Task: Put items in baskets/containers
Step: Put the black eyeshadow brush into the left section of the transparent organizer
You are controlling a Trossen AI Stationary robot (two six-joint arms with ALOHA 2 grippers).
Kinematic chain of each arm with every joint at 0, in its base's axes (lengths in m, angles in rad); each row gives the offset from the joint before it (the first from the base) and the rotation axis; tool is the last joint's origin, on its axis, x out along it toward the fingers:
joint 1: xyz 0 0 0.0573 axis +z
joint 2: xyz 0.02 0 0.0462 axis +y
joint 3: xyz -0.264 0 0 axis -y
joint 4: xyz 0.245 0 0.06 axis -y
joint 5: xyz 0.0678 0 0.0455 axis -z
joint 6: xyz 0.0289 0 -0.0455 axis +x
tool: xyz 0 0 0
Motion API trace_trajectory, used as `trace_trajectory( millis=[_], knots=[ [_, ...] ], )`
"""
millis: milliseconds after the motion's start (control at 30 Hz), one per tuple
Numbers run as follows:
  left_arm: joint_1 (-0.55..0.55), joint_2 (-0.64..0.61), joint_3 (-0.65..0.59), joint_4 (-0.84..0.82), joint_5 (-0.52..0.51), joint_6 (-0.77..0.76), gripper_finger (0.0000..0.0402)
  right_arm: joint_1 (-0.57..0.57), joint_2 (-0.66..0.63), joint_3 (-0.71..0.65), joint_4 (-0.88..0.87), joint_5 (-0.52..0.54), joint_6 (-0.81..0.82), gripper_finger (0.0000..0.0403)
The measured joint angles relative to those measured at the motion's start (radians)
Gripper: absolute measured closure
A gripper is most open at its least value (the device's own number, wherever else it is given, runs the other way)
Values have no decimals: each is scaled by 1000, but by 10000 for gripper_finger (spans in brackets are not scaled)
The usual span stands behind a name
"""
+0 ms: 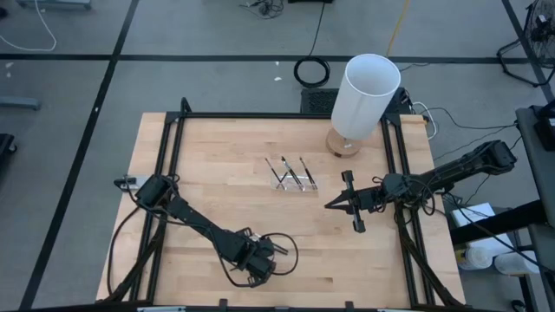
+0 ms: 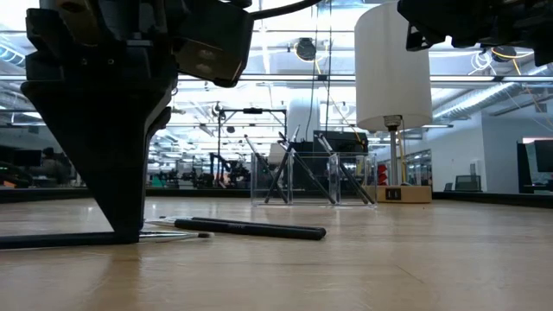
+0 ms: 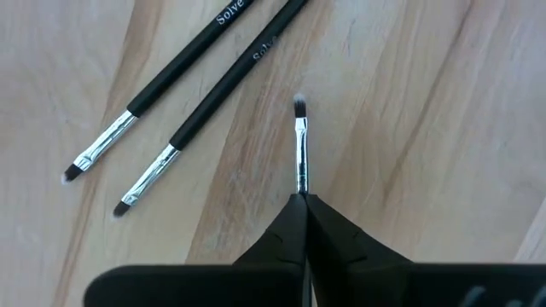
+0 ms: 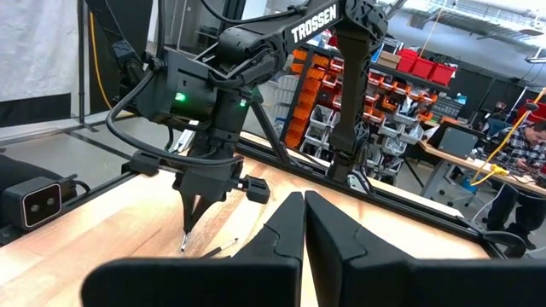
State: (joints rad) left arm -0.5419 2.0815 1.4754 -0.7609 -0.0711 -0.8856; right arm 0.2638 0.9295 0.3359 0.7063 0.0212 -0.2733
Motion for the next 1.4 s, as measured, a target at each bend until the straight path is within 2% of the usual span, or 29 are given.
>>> trace_trajectory(
  millis=[167, 500, 733, 867, 1000, 1200, 1400],
  knots=[
    [0, -1, 7, -10, -1, 9, 396, 0, 0, 0, 0, 0, 0, 403],
    [1, -3, 164, -179, -70, 53, 399, 0, 0, 0, 0, 0, 0, 403],
    [4, -3, 145, -187, -104, 106, 378, 0, 0, 0, 0, 0, 4, 403],
    [10, -1, 133, -286, -104, 90, 367, 0, 0, 0, 0, 0, 11, 403],
    [31, -2, 133, -320, -48, 80, 342, 0, 0, 0, 0, 0, 11, 403],
    [68, 0, 133, -245, 35, 126, 296, 0, 0, 0, 0, 0, 6, 403],
    [83, 29, 134, -216, 90, 127, 285, 0, 0, 0, -1, 1, 5, 403]
  ],
)
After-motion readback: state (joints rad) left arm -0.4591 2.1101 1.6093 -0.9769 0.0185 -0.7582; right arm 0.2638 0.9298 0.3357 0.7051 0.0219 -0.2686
